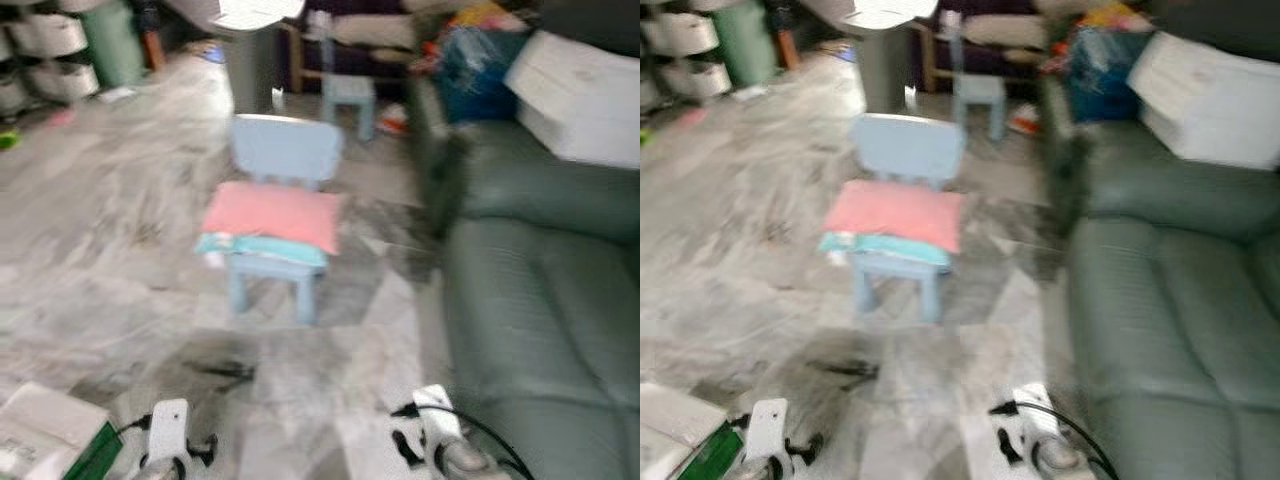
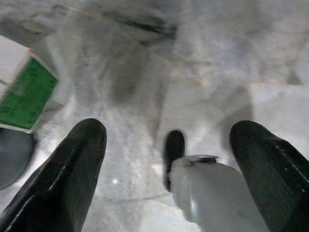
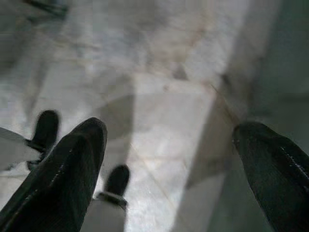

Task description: Move the pillow to the sofa

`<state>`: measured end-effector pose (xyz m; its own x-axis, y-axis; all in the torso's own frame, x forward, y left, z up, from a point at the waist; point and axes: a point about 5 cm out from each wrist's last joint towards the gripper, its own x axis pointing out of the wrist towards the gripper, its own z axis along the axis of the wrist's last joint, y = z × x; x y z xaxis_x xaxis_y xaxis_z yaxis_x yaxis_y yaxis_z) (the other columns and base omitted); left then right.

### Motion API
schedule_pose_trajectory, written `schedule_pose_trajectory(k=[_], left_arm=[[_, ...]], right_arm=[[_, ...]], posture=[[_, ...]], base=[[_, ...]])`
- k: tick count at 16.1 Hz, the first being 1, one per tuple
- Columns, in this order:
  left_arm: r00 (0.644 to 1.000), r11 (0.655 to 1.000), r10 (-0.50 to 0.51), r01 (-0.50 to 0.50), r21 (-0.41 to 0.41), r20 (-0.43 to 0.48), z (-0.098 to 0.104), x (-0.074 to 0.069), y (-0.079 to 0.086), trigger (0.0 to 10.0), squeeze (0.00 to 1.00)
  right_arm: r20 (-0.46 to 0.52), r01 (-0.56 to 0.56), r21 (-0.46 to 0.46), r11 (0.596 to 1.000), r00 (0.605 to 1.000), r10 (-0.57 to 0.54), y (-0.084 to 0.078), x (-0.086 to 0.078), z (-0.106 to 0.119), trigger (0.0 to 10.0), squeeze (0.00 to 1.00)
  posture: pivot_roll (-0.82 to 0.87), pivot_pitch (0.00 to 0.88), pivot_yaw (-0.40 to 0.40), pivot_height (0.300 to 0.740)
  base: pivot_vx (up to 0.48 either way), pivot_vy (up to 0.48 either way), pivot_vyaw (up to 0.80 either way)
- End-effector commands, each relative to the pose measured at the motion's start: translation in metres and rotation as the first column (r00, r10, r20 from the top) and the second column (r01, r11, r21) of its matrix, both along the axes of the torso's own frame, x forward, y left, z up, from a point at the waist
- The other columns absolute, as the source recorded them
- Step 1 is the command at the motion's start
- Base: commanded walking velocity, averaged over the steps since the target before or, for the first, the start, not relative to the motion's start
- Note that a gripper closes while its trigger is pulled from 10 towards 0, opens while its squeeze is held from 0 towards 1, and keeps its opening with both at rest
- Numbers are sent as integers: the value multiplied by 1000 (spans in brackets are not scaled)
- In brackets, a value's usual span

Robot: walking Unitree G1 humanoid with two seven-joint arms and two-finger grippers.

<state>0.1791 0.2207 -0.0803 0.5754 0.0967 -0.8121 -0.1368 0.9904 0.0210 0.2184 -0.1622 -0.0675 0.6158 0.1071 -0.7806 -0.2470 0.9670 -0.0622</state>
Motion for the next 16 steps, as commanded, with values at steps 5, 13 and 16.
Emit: schedule_pose_trajectory(k=[5,13,16], left_arm=[[1000,1000,-15,15,4,17,3,8,-4,10000,0],[1000,1000,-9,9,5,18,4,9,-1,10000,0],[1000,1000,-11,10,6,18,5,9,1,10000,0]], right_arm=[[-5,12,-4,1000,1000,-12,-3,-3,-2,10000,0],[1,14,2,1000,1000,-14,0,-2,-1,10000,0],[5,16,-1,1000,1000,-16,-3,-1,0,10000,0]], posture=[[-95,30,-49,740],[-95,31,-46,740],[-97,30,-46,740]], base=[[316,360,0],[342,337,0],[342,336,0]])
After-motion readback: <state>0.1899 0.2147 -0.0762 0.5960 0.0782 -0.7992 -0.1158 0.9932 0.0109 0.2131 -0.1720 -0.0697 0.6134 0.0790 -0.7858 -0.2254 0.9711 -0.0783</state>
